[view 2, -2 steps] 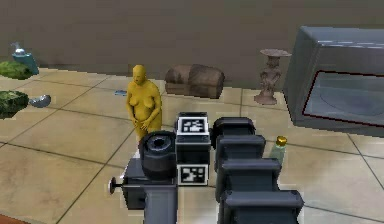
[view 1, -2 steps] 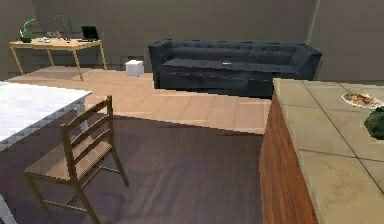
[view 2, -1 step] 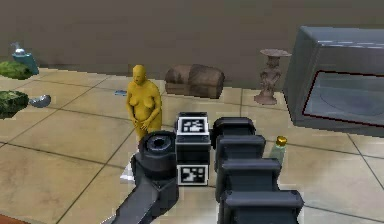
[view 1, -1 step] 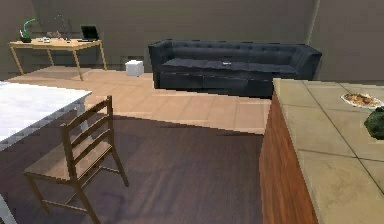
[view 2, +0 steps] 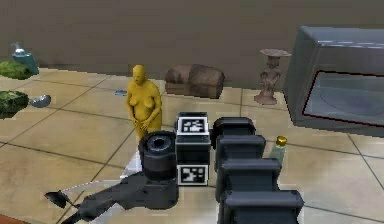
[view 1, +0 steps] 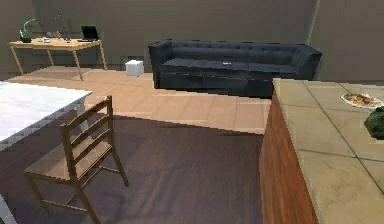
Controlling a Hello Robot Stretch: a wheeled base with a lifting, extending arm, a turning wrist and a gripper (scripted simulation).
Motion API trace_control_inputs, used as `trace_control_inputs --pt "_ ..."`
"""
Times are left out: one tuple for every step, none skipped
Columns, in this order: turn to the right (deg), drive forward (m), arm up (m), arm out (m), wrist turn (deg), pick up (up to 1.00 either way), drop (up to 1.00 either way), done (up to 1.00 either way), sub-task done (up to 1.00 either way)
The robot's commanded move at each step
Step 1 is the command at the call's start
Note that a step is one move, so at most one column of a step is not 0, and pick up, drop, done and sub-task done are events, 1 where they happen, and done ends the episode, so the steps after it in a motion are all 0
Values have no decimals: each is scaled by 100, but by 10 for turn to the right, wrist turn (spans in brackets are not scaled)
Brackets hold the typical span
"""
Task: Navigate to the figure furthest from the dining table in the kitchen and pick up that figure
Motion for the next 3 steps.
trace_control_inputs --pt "0 0 0 0 450 0 0 0 0" --pt "0 0 0 0 330 0 0 0 0" --pt "0 0 0 0 0 100 0 0 0"
